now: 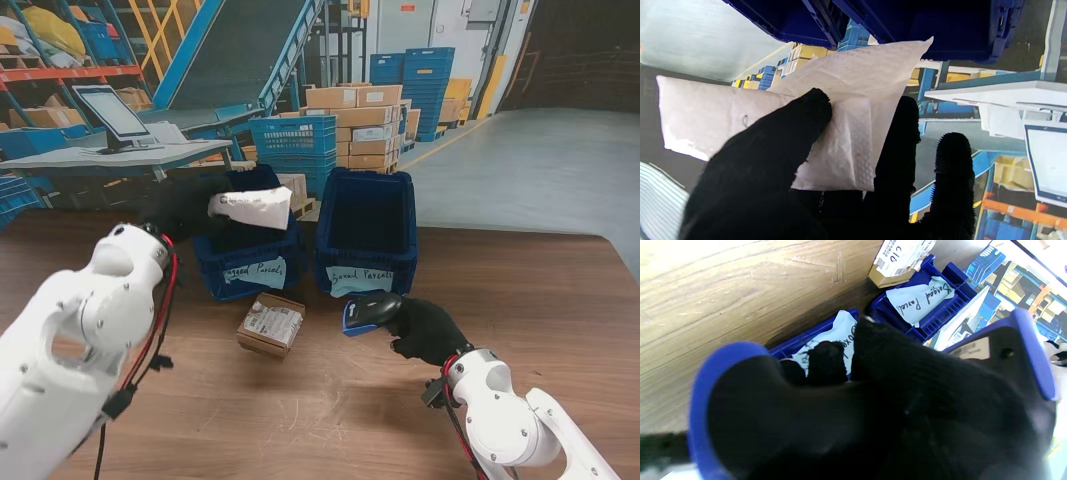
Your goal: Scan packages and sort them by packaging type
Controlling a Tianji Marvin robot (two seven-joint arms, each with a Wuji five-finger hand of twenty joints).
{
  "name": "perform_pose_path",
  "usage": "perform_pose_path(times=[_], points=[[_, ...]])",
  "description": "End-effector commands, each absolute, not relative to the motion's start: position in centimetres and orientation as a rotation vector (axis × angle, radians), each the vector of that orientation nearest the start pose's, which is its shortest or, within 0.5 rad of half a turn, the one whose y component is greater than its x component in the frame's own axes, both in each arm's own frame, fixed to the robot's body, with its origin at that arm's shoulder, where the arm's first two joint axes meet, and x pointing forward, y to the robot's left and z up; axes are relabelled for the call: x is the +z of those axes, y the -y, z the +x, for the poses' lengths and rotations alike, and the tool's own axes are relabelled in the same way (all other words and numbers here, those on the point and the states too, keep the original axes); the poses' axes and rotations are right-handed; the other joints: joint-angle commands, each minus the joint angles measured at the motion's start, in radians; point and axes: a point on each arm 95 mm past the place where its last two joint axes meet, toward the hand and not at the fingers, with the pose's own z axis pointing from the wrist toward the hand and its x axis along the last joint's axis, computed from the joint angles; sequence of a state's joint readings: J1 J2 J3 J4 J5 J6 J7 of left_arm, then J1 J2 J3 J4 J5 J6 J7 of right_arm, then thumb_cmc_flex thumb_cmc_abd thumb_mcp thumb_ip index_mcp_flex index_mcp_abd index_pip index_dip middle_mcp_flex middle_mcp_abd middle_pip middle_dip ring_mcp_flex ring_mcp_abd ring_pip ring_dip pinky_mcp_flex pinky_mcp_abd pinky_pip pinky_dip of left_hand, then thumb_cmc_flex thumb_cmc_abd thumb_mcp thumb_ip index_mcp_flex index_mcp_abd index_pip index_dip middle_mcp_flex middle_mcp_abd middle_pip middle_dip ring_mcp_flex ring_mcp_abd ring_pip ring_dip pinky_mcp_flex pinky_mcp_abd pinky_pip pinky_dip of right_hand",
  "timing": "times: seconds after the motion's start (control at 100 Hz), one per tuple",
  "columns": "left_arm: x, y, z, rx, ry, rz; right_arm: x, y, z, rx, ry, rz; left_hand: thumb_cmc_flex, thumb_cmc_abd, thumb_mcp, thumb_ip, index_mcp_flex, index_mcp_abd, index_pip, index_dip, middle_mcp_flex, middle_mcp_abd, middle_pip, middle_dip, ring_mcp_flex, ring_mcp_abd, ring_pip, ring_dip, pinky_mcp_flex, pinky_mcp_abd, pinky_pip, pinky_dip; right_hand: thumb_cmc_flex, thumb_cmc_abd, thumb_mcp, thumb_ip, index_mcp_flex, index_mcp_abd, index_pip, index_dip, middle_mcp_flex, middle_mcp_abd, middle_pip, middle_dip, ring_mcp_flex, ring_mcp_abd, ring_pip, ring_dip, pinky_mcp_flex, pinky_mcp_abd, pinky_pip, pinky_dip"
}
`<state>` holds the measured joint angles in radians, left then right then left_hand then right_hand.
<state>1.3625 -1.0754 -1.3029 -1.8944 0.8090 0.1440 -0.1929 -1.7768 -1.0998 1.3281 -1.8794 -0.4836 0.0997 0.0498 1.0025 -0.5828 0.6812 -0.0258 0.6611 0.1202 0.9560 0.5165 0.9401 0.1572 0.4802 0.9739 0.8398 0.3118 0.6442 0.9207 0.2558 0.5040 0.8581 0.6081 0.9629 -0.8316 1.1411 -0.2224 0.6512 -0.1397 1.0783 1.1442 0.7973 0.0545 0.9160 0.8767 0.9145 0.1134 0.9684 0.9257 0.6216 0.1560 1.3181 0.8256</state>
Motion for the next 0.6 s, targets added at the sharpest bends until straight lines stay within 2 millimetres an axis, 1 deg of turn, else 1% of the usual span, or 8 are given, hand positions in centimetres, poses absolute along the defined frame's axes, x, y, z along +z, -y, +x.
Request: perform_pose_path(times=[0.0, 0.3, 0.59], points=[[-13.7, 0.3, 44.7, -1.665, -1.242, -1.173, -29.3, -0.7, 35.0, -2.259, 1.489, -2.218, 0.054, 0.019, 0.054, -0.007, 0.012, -0.019, 0.055, 0.026, 0.045, 0.004, 0.036, 0.017, 0.03, 0.002, 0.03, 0.015, 0.006, 0.014, 0.034, 0.021, 0.085, 0.051, 0.097, 0.01, 0.069, -0.059, 0.041, 0.027, 0.013, -0.003, -0.006, 0.007, 0.026, 0.016, 0.009, 0.012, 0.016, -0.006, 0.03, 0.022], [-14.6, -0.5, 48.5, -1.596, -1.262, -1.276, -29.5, -0.5, 34.9, -2.246, 1.479, -2.223, 0.055, 0.019, 0.054, -0.01, 0.012, -0.022, 0.056, 0.025, 0.045, 0.002, 0.035, 0.017, 0.028, 0.0, 0.026, 0.017, 0.004, 0.009, 0.031, 0.02, 0.085, 0.051, 0.097, 0.009, 0.069, -0.059, 0.041, 0.027, 0.014, -0.002, -0.007, 0.007, 0.025, 0.016, 0.008, 0.013, 0.015, -0.005, 0.029, 0.022], [-15.8, -1.4, 51.4, -1.52, -1.29, -1.377, -29.6, -0.1, 34.5, -2.238, 1.464, -2.238, 0.056, 0.019, 0.052, -0.013, 0.012, -0.024, 0.058, 0.022, 0.045, 0.001, 0.033, 0.016, 0.027, 0.0, 0.021, 0.019, 0.0, 0.008, 0.026, 0.02, 0.085, 0.051, 0.097, 0.009, 0.069, -0.059, 0.041, 0.027, 0.015, -0.002, -0.007, 0.008, 0.026, 0.018, 0.008, 0.013, 0.016, -0.004, 0.03, 0.023]])
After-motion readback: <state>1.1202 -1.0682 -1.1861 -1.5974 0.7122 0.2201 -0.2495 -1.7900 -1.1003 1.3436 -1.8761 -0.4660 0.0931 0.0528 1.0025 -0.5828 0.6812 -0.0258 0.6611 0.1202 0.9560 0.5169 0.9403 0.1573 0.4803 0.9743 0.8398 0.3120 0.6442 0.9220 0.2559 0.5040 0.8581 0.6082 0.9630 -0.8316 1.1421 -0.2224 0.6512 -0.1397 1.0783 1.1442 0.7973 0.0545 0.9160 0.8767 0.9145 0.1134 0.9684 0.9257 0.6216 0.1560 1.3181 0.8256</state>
